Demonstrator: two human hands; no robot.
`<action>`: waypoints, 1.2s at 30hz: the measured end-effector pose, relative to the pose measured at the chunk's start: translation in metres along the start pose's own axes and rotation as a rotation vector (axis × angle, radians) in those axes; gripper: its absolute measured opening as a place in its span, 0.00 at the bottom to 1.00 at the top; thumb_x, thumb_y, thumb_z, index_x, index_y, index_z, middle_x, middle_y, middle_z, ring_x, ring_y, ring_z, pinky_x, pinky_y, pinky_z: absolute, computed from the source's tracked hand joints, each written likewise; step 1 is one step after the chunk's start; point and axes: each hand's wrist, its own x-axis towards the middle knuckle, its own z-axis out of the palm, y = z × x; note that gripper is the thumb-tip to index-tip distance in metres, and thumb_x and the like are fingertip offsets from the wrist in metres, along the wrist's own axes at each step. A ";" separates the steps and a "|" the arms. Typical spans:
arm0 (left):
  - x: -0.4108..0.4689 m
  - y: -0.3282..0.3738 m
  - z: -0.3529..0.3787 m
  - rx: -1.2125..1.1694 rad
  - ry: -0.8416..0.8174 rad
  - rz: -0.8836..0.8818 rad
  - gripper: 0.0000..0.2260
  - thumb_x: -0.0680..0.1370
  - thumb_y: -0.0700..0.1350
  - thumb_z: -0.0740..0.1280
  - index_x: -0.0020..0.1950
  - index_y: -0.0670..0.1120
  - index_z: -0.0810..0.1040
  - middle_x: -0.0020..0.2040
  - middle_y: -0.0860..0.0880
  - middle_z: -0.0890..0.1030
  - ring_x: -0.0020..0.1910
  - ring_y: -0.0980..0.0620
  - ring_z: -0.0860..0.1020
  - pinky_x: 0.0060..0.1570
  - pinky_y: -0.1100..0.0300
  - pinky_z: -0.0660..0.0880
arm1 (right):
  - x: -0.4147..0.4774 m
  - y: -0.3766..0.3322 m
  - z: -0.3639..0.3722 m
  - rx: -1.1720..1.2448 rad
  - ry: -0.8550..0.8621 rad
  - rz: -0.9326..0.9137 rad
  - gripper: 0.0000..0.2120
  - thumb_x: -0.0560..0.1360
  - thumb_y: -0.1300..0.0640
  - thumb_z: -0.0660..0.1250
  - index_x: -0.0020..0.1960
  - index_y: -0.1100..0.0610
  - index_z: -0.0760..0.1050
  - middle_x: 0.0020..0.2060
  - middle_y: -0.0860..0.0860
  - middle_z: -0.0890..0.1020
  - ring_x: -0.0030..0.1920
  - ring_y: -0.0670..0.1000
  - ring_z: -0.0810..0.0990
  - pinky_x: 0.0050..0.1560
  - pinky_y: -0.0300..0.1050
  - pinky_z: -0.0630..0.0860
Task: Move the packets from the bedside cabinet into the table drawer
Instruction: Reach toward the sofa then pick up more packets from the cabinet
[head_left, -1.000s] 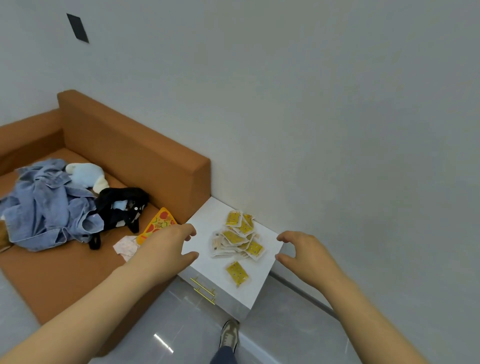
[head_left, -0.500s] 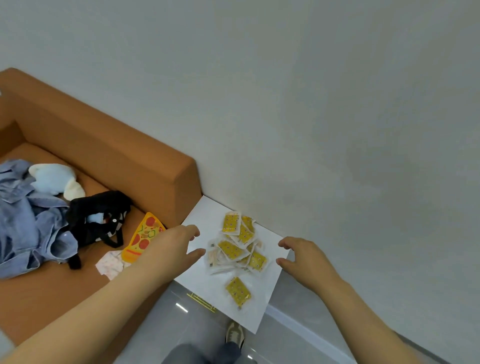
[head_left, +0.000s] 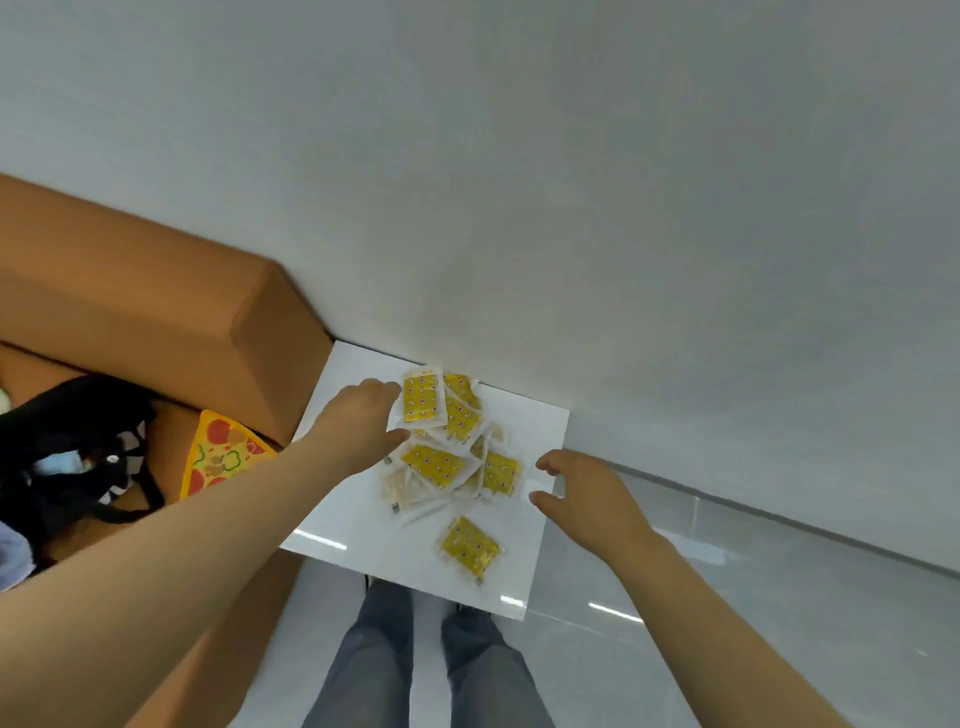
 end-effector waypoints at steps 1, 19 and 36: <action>0.013 -0.003 0.006 0.015 -0.023 0.016 0.24 0.77 0.53 0.65 0.69 0.43 0.67 0.64 0.43 0.72 0.61 0.43 0.73 0.58 0.53 0.70 | 0.008 0.002 0.006 0.010 0.003 0.015 0.20 0.77 0.51 0.66 0.67 0.53 0.71 0.62 0.51 0.77 0.61 0.51 0.74 0.60 0.43 0.70; 0.179 -0.012 0.102 0.581 -0.196 0.633 0.33 0.77 0.34 0.63 0.78 0.48 0.52 0.79 0.46 0.49 0.77 0.46 0.53 0.74 0.54 0.56 | 0.115 0.034 0.102 0.127 -0.016 0.225 0.20 0.76 0.53 0.65 0.67 0.54 0.70 0.62 0.52 0.76 0.61 0.53 0.75 0.59 0.46 0.73; 0.213 -0.013 0.127 0.599 -0.160 0.596 0.37 0.62 0.51 0.79 0.68 0.48 0.69 0.62 0.49 0.69 0.60 0.47 0.70 0.54 0.54 0.73 | 0.145 0.050 0.129 0.204 0.059 0.246 0.25 0.75 0.53 0.68 0.70 0.55 0.66 0.65 0.54 0.71 0.61 0.55 0.75 0.57 0.46 0.73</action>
